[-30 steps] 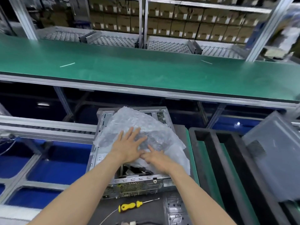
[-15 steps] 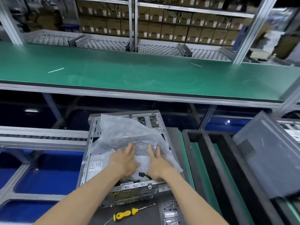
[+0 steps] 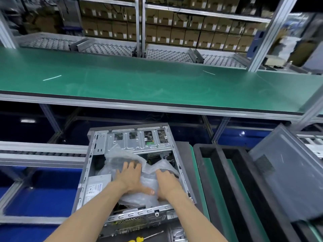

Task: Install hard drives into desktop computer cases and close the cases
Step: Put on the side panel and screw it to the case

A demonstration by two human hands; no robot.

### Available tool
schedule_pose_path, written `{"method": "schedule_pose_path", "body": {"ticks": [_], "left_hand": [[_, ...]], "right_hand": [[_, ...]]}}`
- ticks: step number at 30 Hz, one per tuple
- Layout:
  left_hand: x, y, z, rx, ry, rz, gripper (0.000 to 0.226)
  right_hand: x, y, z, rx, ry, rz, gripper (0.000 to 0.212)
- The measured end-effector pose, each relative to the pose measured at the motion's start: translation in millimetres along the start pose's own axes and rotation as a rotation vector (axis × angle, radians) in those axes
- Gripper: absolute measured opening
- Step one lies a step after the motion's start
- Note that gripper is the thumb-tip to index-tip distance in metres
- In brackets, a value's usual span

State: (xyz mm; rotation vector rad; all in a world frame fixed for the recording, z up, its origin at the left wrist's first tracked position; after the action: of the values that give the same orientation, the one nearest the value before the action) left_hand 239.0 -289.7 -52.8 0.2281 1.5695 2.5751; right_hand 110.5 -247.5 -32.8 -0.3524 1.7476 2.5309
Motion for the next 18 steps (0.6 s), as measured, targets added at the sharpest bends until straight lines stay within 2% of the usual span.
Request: {"method": "schedule_pose_path", "body": {"ticks": [2, 4, 7, 10, 12, 14, 15, 18], "left_hand": [[1.1, 5.9, 5.0, 0.154, 0.001, 0.003, 0.134], [2.3, 4.5, 10.8, 0.209, -0.004, 0.059, 0.135], [-0.4, -3.0, 11.4, 0.122, 0.024, 0.235, 0.130], [-4.8, -5.4, 13.0, 0.114, 0.067, 0.379, 0.113], [-9.9, -11.9, 12.6, 0.071, 0.127, 0.415, 0.129], [-11.6, -19.9, 12.2, -0.013, 0.165, 0.368, 0.137], [-12.0, -23.1, 11.8, -0.062, 0.172, 0.337, 0.136], [-17.2, -28.8, 14.8, -0.196, 0.237, 0.391, 0.137]], "right_hand": [[-6.6, 13.3, 2.0, 0.090, 0.042, 0.129, 0.044], [-8.6, 19.4, 4.8, 0.149, 0.051, 0.181, 0.039], [-18.8, 35.2, 14.1, 0.283, 0.070, 0.252, 0.033], [-30.5, 53.2, 28.9, 0.503, 0.142, 0.247, 0.038], [-37.1, 58.6, 35.4, 0.580, 0.237, 0.186, 0.052], [-39.7, 43.7, 28.9, 0.429, 0.316, 0.069, 0.079], [-39.3, 34.2, 24.8, 0.322, 0.325, 0.023, 0.083], [-32.1, 13.9, 14.7, 0.135, 0.296, -0.131, 0.078]]}}
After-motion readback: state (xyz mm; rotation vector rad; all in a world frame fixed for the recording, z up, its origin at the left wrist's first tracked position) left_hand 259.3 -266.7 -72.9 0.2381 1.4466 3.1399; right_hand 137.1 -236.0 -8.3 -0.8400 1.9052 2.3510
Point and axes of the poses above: each hand's wrist, its own z-axis away from the middle knuckle, its own y-axis out of the back of the hand, x = y × z, the point moved 10 cm from there along -z, towards the middle knuckle, and after that the axes turned 8 degrees about y, right-handed, at the moved point
